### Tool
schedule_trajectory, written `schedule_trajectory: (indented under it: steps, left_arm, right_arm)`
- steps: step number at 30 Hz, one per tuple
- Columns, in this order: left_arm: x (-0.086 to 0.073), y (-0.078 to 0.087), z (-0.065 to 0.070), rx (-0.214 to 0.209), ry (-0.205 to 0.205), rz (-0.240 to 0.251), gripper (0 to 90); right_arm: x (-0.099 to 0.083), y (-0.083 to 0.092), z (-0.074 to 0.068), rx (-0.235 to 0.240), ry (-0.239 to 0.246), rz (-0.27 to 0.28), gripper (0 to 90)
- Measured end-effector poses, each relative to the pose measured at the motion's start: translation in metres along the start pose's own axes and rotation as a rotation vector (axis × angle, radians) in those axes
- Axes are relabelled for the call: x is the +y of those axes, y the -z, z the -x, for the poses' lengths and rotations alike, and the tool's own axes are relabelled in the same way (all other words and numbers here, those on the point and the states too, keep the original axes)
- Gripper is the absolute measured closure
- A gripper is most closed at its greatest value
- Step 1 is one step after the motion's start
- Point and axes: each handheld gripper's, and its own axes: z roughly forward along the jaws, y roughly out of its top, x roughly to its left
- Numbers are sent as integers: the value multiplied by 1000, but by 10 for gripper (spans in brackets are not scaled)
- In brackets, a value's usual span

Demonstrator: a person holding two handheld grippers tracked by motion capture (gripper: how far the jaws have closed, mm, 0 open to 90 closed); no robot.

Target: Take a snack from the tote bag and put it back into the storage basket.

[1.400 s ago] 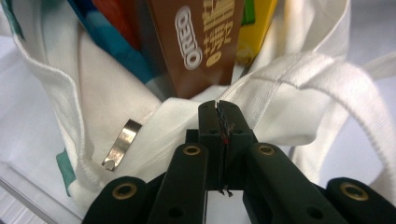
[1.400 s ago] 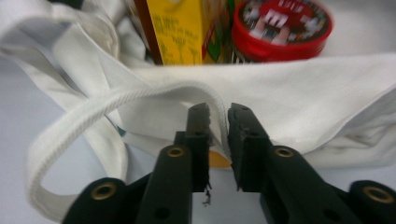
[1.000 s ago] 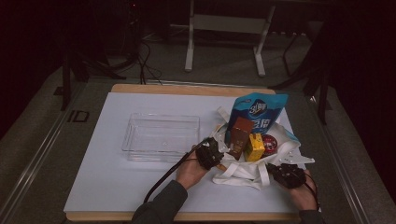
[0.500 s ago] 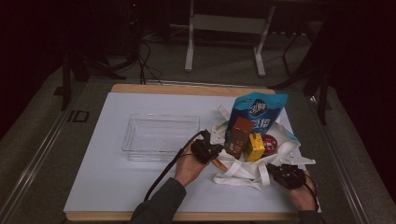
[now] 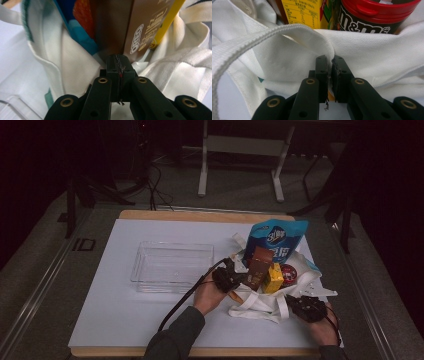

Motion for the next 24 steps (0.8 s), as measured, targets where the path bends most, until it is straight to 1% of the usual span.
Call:
schedule_trajectory:
  steps: [4,6,7,9,10,11,13,14,16,17,18,20,24]
  left_arm:
    - [0,-2,4,-18,-12,3,892]
    - [0,-2,6,-41,-22,3,891]
    - [0,-3,8,-56,-32,4,891]
    - [0,-4,12,-69,-66,7,887]
    - [0,-4,12,-71,-71,10,879]
    - [0,-4,11,-70,-70,8,861]
    - [-1,-2,6,-97,-54,19,801]
    - [-1,0,4,-106,-52,27,774]
    - [1,4,2,-108,-63,29,706]
    - [1,6,0,-115,-58,30,676]
    - [2,8,-2,-133,-50,36,651]
    - [3,13,-7,-163,-42,54,624]
    - [6,20,-12,-188,-50,58,578]
  right_arm:
    - [0,0,0,3,-2,2,832]
    - [0,-1,0,5,-2,2,831]
    - [0,-1,0,5,-3,2,831]
    - [0,-1,0,4,-1,0,830]
    - [0,-1,0,4,-4,1,830]
    - [0,-1,0,4,-3,1,829]
    - [0,-1,0,3,-1,2,828]
    - [0,-1,0,5,-2,3,827]
    - [0,-1,1,6,1,5,826]
    - [0,-1,1,9,-4,6,825]
    - [-1,-1,1,11,-7,7,824]
    - [-1,-2,2,12,-7,8,823]
    - [-1,-2,1,13,-6,10,818]
